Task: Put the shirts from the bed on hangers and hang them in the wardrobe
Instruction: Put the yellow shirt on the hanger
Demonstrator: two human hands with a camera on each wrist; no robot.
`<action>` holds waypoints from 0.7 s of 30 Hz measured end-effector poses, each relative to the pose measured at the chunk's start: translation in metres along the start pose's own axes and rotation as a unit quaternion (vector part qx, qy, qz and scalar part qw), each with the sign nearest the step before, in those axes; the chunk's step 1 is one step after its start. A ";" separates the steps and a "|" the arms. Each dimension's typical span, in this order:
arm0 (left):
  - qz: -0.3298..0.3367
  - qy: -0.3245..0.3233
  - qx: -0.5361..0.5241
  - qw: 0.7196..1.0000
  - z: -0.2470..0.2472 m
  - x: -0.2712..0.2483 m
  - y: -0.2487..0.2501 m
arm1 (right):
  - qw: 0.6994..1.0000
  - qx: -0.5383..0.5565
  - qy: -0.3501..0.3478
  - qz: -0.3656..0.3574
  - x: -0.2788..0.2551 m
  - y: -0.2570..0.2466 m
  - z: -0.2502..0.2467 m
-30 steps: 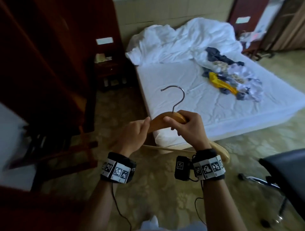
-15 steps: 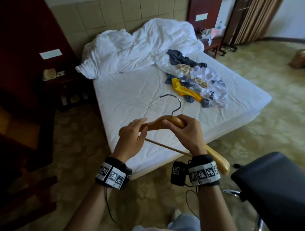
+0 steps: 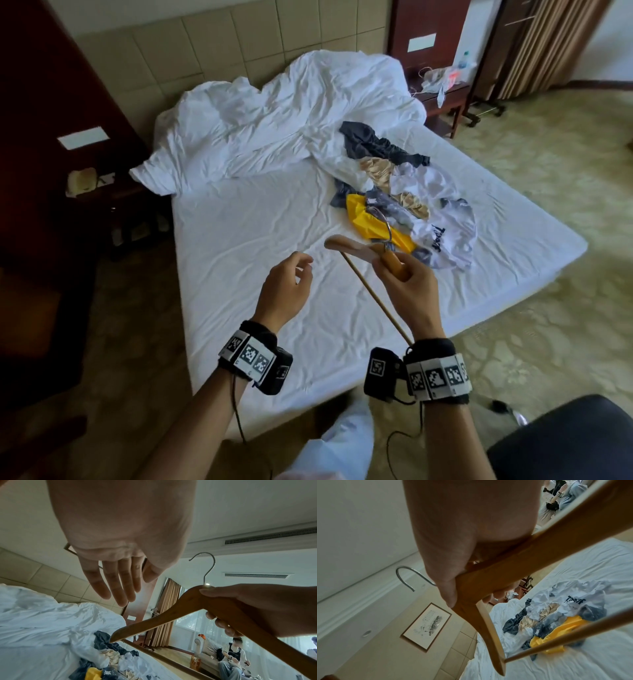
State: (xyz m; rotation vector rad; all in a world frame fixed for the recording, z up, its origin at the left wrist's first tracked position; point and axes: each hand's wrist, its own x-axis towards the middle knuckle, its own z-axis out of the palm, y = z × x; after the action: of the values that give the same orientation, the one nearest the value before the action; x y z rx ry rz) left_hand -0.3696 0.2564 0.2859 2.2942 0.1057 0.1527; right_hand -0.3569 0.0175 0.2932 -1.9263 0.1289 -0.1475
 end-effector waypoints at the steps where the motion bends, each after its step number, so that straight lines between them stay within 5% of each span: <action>1: -0.002 -0.004 0.002 1.000 0.013 0.026 -0.001 | 1.000 0.001 0.001 0.004 0.024 0.006 0.000; 12: -0.049 -0.111 -0.014 0.992 0.155 0.293 0.013 | 0.996 -0.044 0.033 0.071 0.250 0.054 -0.034; 14: -0.110 -0.132 -0.079 0.982 0.187 0.329 0.010 | 0.991 -0.069 0.054 0.102 0.281 0.069 -0.039; 18: -0.310 -0.160 -0.241 0.906 0.252 0.389 -0.006 | 0.976 -0.121 0.074 0.165 0.345 0.113 -0.043; 21: -0.381 -0.146 -0.279 0.869 0.291 0.423 -0.025 | 0.969 -0.147 0.057 0.193 0.401 0.148 -0.042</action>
State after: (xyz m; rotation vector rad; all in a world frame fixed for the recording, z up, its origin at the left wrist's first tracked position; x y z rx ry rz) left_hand 0.0898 0.1112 0.1072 1.5295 0.7001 -0.5112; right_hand 0.0288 -0.1379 0.1860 -2.1452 0.6274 0.0253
